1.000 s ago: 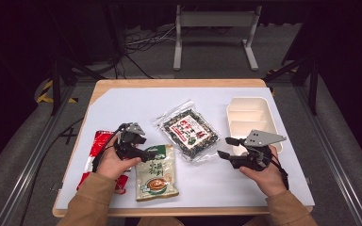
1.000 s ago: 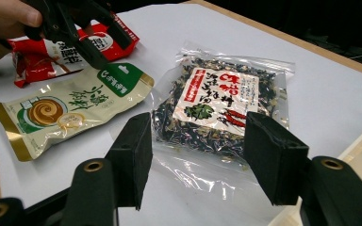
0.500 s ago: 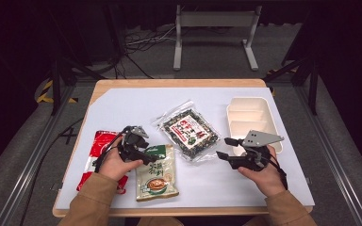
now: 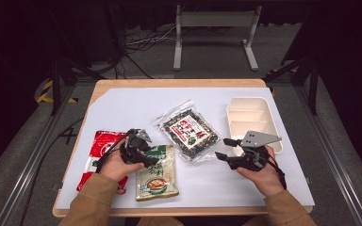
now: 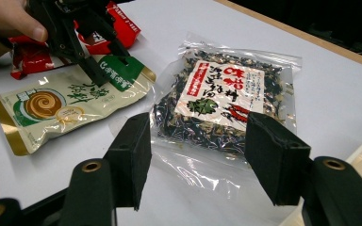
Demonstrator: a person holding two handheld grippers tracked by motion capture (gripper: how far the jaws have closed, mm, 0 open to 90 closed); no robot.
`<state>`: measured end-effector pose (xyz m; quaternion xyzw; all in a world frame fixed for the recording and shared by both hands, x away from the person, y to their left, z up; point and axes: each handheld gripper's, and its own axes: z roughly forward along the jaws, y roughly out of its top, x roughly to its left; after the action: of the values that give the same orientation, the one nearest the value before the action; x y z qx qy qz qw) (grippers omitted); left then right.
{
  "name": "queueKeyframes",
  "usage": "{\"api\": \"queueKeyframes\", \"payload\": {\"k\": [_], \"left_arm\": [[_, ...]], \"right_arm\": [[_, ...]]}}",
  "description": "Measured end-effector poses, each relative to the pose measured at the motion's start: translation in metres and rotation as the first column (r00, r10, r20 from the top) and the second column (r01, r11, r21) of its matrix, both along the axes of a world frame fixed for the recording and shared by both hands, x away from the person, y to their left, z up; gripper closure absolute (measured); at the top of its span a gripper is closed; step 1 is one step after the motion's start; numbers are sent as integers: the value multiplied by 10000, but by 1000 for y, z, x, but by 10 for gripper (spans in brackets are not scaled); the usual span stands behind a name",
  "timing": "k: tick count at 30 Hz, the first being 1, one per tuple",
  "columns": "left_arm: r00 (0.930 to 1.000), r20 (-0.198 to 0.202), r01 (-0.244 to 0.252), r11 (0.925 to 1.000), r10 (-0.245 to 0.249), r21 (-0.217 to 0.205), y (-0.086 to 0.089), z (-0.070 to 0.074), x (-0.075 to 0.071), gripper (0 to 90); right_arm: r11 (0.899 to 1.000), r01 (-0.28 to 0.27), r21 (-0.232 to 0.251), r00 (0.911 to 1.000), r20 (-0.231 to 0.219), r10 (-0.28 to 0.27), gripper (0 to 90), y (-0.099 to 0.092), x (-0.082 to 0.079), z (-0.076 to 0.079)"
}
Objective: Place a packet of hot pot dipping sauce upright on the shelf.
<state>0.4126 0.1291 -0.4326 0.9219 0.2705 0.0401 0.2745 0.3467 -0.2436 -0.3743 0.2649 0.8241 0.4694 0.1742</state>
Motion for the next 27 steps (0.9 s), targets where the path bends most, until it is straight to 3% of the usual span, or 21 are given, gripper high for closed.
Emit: {"api": "queueKeyframes", "payload": {"k": [6, 10, 13, 18, 24, 27], "left_arm": [[9995, 251, 189, 9996, -195, 209, -3, 5, -6, 616], [9995, -306, 106, 9993, -117, -359, 3, 10, -5, 763], [9985, -540, 7, 9989, -32, -462, 3, 11, -6, 790], [9990, -430, 63, 9989, -83, -462, 4, 20, -9, 805], [9995, -190, 243, 9927, -267, -1184, 9, 41, -17, 807], [9992, -84, 369, 9909, -383, -1291, 9, 49, -22, 805]], "right_arm": [[9999, -39, -115, 10000, -2, 39, 426, 2, 0, -1], [9999, -72, -148, 10000, -16, 72, 430, 3, 0, -1], [9998, -114, -144, 9999, -82, 113, 444, 3, 1, -1], [9995, -265, -187, 9994, -236, 261, 459, 5, 1, -2], [9993, -349, -157, 9989, -306, 344, 461, 5, 1, 0], [9992, -381, -124, 9988, -313, 377, 462, 5, 1, 2]]}}
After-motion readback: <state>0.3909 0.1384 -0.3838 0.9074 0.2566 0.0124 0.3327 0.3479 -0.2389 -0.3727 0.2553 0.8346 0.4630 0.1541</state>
